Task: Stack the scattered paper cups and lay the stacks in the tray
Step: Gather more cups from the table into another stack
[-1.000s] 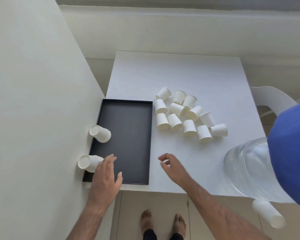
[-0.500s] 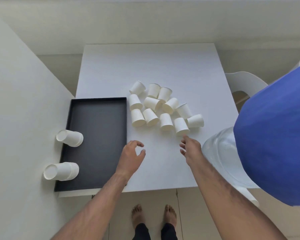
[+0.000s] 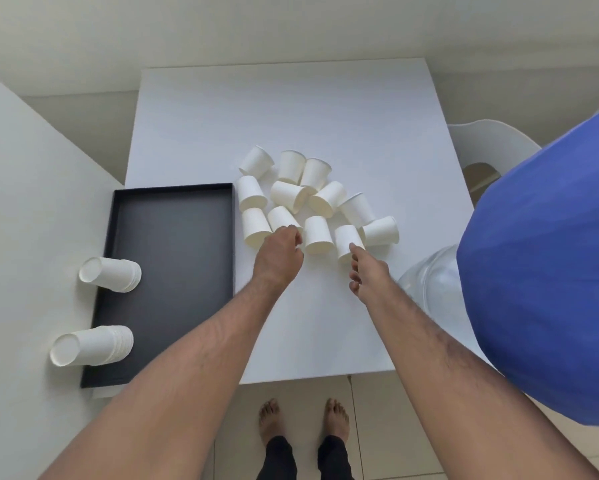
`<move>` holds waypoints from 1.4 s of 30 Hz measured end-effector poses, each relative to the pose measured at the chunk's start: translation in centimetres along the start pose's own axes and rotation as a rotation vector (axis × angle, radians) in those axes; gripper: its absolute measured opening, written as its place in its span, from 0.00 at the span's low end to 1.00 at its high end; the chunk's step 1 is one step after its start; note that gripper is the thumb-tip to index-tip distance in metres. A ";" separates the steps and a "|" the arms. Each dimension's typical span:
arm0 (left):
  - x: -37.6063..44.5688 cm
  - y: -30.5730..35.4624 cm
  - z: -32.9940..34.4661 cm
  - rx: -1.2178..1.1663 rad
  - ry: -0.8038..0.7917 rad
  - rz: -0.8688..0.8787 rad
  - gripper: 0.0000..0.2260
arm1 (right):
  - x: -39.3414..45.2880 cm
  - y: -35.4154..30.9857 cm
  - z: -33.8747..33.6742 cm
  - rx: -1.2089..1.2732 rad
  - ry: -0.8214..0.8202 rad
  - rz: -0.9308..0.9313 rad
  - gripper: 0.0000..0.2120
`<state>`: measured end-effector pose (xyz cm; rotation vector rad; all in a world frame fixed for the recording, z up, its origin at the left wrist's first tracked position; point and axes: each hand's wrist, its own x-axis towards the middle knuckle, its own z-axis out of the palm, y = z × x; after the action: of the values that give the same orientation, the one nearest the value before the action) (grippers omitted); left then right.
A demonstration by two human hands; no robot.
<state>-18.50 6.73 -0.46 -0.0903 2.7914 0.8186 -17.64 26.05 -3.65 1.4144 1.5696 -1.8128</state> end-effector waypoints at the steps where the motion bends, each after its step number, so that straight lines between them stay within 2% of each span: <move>1: 0.5 0.4 0.2 0.026 -0.010 0.007 0.09 | 0.0 0.1 0.2 0.008 -0.012 -0.010 0.11; 5: 1.7 2.1 1.4 0.135 -0.042 0.049 0.10 | -0.6 0.9 0.6 0.029 -0.031 -0.061 0.05; 11: 2.4 3.1 2.5 0.201 -0.043 0.071 0.12 | -2.2 3.9 -1.0 0.037 0.022 -0.119 0.05; 20: 1.9 3.0 2.1 0.179 -0.006 0.035 0.07 | -4.2 6.5 -4.1 0.054 0.019 -0.137 0.07; 24: 0.3 1.7 2.0 0.035 0.036 0.004 0.04 | -5.3 6.9 -4.5 0.042 0.026 -0.163 0.07; 30: -4.2 -1.1 1.7 -0.224 0.095 -0.160 0.06 | -6.6 7.5 -5.1 -0.013 0.019 -0.237 0.09; 38: -12.5 -4.4 -0.6 -0.452 0.142 -0.287 0.07 | -8.5 8.6 -6.4 -0.169 -0.022 -0.449 0.10; 42: -16.2 -5.7 -2.2 -0.510 0.131 -0.356 0.07 | -9.7 8.7 -6.9 -0.124 -0.094 -0.445 0.07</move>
<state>-2.52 0.65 2.16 -0.7229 2.4901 1.4337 -3.52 26.18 0.61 0.9622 2.0262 -1.9393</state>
